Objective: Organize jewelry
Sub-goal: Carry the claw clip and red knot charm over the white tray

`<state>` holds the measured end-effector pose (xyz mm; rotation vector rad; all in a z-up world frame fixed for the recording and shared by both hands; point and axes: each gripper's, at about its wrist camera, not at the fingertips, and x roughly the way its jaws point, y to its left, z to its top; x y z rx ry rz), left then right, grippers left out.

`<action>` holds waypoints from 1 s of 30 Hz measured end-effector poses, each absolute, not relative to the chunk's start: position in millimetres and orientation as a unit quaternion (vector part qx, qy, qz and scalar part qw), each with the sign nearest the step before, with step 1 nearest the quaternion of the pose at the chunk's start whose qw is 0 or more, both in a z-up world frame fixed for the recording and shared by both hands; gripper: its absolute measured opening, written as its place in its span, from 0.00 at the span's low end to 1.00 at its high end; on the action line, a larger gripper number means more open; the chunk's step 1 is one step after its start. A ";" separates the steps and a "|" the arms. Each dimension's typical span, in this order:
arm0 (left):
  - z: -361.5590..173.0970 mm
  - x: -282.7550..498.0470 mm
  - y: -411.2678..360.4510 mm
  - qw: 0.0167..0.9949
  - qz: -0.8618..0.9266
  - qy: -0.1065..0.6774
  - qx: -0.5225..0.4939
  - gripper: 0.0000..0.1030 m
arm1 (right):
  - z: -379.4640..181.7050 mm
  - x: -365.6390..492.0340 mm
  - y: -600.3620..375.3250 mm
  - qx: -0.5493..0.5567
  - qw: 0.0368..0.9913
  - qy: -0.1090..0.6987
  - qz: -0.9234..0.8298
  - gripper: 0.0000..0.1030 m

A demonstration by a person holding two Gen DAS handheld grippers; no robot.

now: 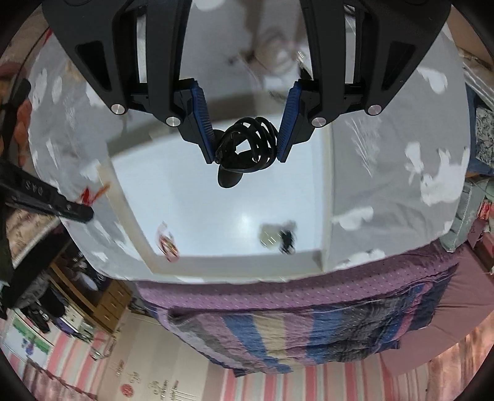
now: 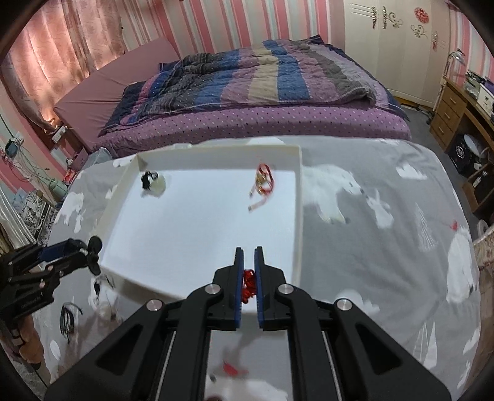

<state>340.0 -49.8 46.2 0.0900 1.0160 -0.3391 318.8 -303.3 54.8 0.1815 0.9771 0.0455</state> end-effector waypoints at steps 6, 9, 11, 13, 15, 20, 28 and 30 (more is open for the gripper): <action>32.2 404.6 -43.3 0.860 -0.146 0.487 0.040 0.39 | 44.5 374.0 -286.2 0.075 0.874 0.480 0.020 0.04; 14.5 430.0 -42.1 0.852 -0.143 0.502 0.026 0.39 | 33.6 396.3 -279.5 0.073 0.869 0.489 0.024 0.04; 1.4 446.1 -38.2 0.845 -0.140 0.515 0.005 0.39 | 25.3 405.5 -276.6 0.070 0.867 0.494 0.025 0.04; -10.2 453.4 -36.2 0.838 -0.138 0.527 -0.012 0.39 | 18.6 408.4 -274.5 0.069 0.865 0.497 0.029 0.04; -19.5 453.1 -38.4 0.834 -0.140 0.533 -0.012 0.39 | 10.1 410.0 -274.0 0.069 0.862 0.500 0.034 0.04; -25.4 455.6 -44.8 0.839 -0.135 0.527 -0.001 0.39 | -10.9 414.3 -281.2 0.085 0.854 0.512 0.036 0.05; -22.4 449.7 -49.8 0.851 -0.123 0.509 0.027 0.60 | -5.4 406.8 -289.3 0.090 0.862 0.498 0.033 0.08; -19.4 446.1 -50.0 0.857 -0.118 0.500 0.036 0.68 | -4.6 404.4 -290.9 0.089 0.863 0.497 0.029 0.08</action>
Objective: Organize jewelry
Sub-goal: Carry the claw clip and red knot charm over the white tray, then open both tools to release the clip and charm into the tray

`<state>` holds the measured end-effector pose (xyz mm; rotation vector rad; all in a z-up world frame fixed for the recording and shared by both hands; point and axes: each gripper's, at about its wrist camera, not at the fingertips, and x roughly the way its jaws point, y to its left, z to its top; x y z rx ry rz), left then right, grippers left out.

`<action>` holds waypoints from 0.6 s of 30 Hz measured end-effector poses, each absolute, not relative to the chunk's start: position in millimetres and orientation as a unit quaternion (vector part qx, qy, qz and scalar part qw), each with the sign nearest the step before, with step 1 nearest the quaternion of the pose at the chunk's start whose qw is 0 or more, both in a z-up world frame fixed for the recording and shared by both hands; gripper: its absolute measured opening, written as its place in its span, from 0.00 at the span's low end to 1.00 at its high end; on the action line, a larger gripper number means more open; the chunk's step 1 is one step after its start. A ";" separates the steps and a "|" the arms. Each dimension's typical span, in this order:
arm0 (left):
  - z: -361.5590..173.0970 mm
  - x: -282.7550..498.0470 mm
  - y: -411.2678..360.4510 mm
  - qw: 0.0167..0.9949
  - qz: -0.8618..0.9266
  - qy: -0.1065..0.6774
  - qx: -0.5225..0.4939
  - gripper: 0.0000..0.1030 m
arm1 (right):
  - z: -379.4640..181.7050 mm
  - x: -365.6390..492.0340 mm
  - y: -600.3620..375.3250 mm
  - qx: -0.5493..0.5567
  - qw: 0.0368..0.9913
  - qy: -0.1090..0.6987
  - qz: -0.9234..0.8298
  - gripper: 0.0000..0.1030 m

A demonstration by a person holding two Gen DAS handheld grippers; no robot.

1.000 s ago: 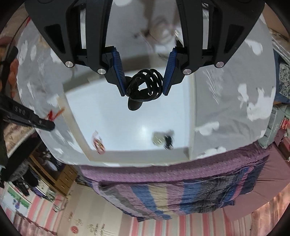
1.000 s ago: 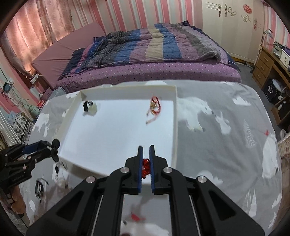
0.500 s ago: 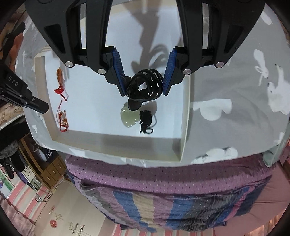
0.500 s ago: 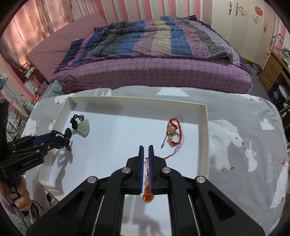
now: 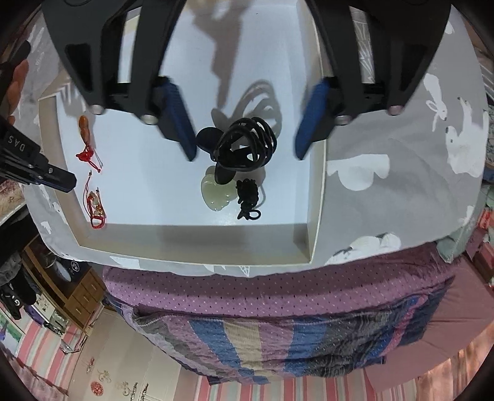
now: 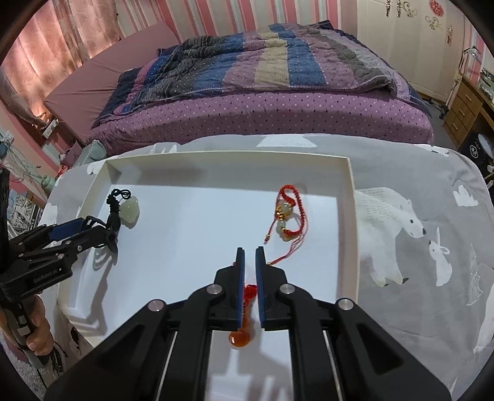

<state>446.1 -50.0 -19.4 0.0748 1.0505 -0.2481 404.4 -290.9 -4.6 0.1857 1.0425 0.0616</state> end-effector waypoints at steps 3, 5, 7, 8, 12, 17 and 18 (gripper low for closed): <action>-13.8 439.9 -49.3 0.857 -0.123 0.499 0.034 0.68 | -1.0 399.2 -292.6 0.083 0.865 0.494 0.024 0.08; -8.0 431.6 -46.1 0.858 -0.124 0.497 0.031 0.71 | 3.8 390.9 -293.9 0.087 0.865 0.494 0.021 0.08; 3.3 417.3 -40.0 0.865 -0.123 0.485 0.027 0.82 | 9.4 382.1 -296.8 0.083 0.867 0.491 0.020 0.10; 8.7 411.6 -37.8 0.869 -0.122 0.480 0.027 0.88 | 13.0 376.7 -297.1 0.081 0.869 0.488 0.018 0.24; 30.3 381.9 -23.8 0.878 -0.117 0.464 0.027 0.92 | 29.6 347.4 -298.9 0.063 0.879 0.473 0.003 0.54; 49.5 338.2 3.0 0.887 -0.107 0.448 0.024 0.97 | 39.2 309.8 -302.4 0.066 0.874 0.481 0.006 0.56; 52.2 330.0 9.0 0.890 -0.105 0.444 0.022 0.97 | 41.2 299.8 -301.6 0.064 0.874 0.481 0.006 0.60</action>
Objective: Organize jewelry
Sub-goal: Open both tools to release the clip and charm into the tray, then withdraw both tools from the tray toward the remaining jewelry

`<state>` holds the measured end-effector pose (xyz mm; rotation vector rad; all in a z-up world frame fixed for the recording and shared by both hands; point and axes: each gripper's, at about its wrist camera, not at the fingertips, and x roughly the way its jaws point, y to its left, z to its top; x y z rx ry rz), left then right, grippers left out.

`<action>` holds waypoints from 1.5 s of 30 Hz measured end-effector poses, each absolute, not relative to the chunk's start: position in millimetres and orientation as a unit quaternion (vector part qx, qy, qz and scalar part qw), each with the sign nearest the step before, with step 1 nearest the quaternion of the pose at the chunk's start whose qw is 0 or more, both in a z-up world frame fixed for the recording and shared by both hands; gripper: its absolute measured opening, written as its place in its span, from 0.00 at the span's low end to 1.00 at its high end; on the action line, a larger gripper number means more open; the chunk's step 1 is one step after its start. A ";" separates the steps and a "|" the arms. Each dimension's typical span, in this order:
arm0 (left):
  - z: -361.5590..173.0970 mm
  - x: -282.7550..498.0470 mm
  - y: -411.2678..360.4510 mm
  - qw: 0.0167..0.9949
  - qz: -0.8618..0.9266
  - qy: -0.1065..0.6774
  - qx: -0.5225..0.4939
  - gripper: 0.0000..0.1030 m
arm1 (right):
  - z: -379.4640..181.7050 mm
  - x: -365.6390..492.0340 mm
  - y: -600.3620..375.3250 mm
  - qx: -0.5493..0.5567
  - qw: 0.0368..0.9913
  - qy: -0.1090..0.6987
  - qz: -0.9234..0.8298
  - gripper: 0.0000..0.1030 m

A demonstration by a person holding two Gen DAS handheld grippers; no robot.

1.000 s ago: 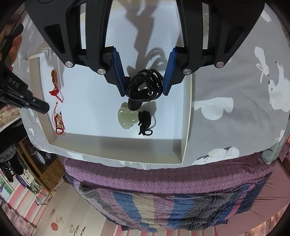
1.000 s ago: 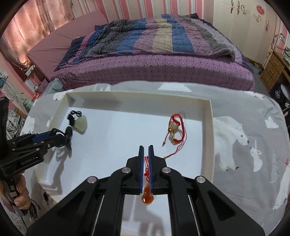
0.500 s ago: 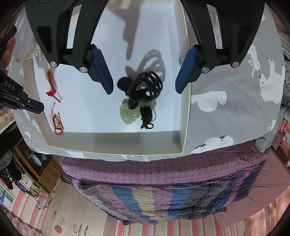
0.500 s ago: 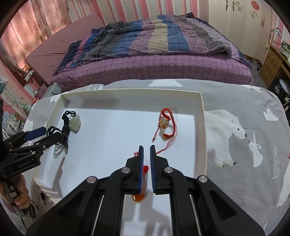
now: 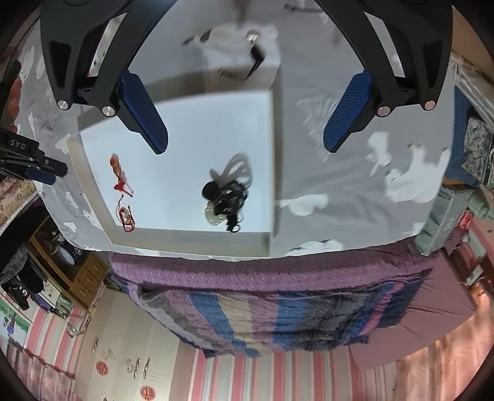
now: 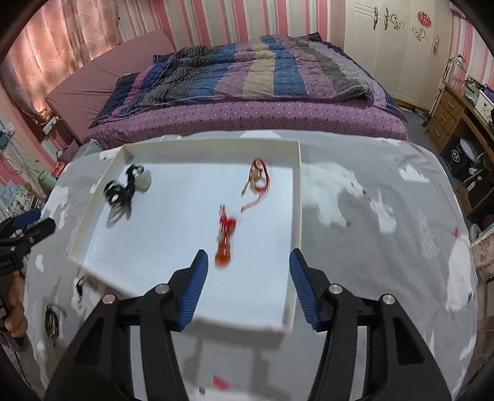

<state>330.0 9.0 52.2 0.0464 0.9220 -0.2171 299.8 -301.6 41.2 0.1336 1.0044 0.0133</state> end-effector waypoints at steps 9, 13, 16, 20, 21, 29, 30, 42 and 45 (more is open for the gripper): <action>45.7 262.2 43.7 0.899 -0.074 0.430 0.038 0.97 | 48.9 230.1 -296.6 0.065 0.882 0.466 0.005 0.69; 38.6 238.1 55.1 0.900 -0.065 0.429 0.036 0.97 | 48.2 201.6 -288.3 0.052 0.887 0.459 0.006 0.73; 36.6 224.4 60.4 0.901 -0.062 0.428 0.039 0.97 | 47.7 186.1 -286.7 0.047 0.890 0.455 0.000 0.74; 37.6 202.0 71.2 0.903 -0.060 0.424 0.033 0.97 | 47.5 166.6 -287.5 0.039 0.892 0.451 -0.007 0.75; 37.6 198.7 74.0 0.903 -0.061 0.425 0.029 0.97 | 46.9 163.9 -288.8 0.042 0.892 0.451 -0.007 0.75; 24.1 171.7 90.1 0.897 -0.056 0.436 0.031 0.97 | 34.0 142.5 -290.5 0.049 0.887 0.459 -0.005 0.76; 23.1 169.9 91.2 0.897 -0.055 0.438 0.030 0.97 | 32.4 140.0 -290.3 0.045 0.886 0.461 -0.007 0.76; 11.8 154.1 108.2 0.889 -0.061 0.454 0.015 0.97 | 25.2 123.5 -286.9 0.040 0.881 0.471 -0.003 0.76; 12.0 151.4 110.2 0.890 -0.060 0.452 0.014 0.97 | 24.3 119.9 -286.7 0.050 0.881 0.470 0.004 0.76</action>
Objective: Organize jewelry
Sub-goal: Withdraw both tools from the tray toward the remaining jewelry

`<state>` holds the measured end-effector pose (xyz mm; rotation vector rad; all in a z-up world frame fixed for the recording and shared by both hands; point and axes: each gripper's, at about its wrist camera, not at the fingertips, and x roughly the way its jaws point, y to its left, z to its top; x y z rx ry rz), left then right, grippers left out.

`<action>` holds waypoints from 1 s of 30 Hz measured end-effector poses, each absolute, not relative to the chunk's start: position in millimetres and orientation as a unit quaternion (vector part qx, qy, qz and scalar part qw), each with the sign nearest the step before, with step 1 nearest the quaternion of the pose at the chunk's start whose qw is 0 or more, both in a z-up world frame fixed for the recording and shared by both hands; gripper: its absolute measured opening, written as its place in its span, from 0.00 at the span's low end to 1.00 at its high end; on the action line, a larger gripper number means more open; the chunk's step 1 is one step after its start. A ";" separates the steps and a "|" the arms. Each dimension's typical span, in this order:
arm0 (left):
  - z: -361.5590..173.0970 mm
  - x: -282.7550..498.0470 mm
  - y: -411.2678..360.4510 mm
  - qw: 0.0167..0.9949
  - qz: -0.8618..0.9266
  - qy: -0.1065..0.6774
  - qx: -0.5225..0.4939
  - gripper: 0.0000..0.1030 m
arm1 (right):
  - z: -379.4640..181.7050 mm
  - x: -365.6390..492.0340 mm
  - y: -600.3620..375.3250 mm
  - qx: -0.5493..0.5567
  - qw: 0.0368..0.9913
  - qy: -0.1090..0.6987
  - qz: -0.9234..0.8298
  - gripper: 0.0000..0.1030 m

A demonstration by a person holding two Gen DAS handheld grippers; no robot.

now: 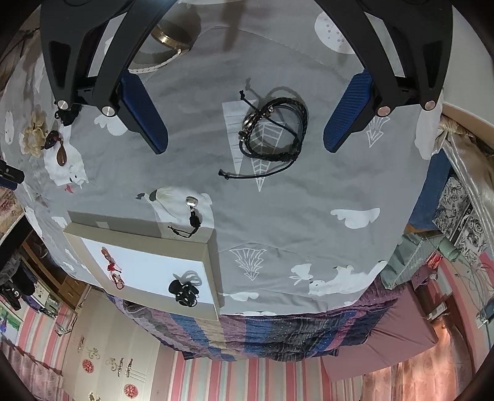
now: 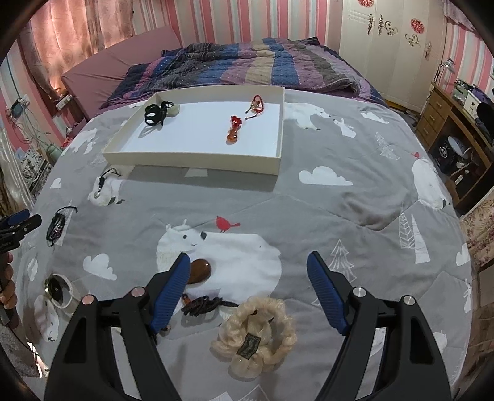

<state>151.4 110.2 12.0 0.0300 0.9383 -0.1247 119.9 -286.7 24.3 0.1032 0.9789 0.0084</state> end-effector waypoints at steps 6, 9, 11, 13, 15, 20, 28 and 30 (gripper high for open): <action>9.2 151.2 111.9 0.889 -0.061 0.454 0.007 0.97 | 21.7 116.0 -293.2 0.075 0.880 0.469 0.004 0.76; 8.4 151.1 111.6 0.889 -0.061 0.454 0.008 0.97 | 21.0 116.1 -292.4 0.072 0.879 0.471 0.002 0.76; 7.8 151.2 111.7 0.888 -0.062 0.455 0.006 0.97 | 20.7 116.1 -290.8 0.070 0.879 0.472 0.003 0.76; 7.4 151.1 111.3 0.888 -0.063 0.455 0.006 0.97 | 20.4 116.5 -290.1 0.067 0.878 0.473 0.003 0.76; 7.1 151.1 110.9 0.888 -0.063 0.456 0.008 0.97 | 19.6 116.4 -288.4 0.062 0.878 0.475 0.004 0.76; 6.3 151.4 108.5 0.887 -0.064 0.457 0.009 0.97 | 17.6 116.7 -286.2 0.057 0.875 0.480 0.008 0.76; 5.6 154.9 101.4 0.881 -0.071 0.468 0.012 0.97 | 16.5 118.9 -283.6 0.047 0.869 0.492 0.020 0.76; 6.6 156.2 97.2 0.879 -0.076 0.471 0.016 0.97 | 16.6 120.4 -281.4 0.042 0.866 0.497 0.026 0.76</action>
